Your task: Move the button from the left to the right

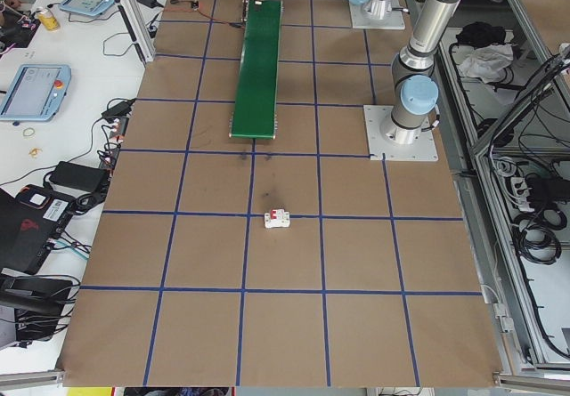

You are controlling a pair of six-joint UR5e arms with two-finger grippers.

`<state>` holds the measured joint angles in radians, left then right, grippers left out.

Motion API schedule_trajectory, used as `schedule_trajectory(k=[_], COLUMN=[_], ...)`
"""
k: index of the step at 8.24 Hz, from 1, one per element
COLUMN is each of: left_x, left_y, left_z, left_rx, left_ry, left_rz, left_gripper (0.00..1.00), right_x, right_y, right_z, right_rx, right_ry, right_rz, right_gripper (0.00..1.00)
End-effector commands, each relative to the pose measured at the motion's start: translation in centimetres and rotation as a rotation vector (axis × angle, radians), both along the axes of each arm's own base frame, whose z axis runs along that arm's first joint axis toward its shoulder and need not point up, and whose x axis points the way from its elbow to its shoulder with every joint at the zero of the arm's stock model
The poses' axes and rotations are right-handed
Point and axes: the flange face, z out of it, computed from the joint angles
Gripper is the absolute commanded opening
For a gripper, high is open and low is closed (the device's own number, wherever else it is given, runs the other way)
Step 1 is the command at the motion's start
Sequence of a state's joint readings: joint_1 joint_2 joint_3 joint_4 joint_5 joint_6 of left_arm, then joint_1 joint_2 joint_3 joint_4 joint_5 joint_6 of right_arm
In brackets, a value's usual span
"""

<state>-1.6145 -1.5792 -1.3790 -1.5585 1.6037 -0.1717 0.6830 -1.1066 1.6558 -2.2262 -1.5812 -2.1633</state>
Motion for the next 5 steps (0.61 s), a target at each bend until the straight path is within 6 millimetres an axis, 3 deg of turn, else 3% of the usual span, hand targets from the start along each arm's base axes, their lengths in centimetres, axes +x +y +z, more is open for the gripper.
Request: schedule_trajectory(k=[1,2,4,5], left_x=[0.0,0.0,0.1,0.1], left_y=[0.0,0.0,0.1,0.1], left_z=[0.0,0.0,0.1,0.1], left_rx=[-0.001,-0.001,-0.002,-0.002], left_ry=[0.001,-0.001,-0.001,-0.001], left_rz=[-0.001,0.000,0.000,-0.002], left_gripper=[1.00,1.00,1.00,1.00], right_x=[0.0,0.0,0.4,1.4], right_y=[0.1,0.1,0.8,1.6], right_z=[-2.1,-1.4,2.6,6.4], right_rx=[0.013,0.008,-0.017,-0.031], right_ry=[-0.022,-0.014,0.037,0.055], right_rz=[0.006,0.004,-0.010,-0.013], right_gripper=[0.78,1.00,1.00,1.00])
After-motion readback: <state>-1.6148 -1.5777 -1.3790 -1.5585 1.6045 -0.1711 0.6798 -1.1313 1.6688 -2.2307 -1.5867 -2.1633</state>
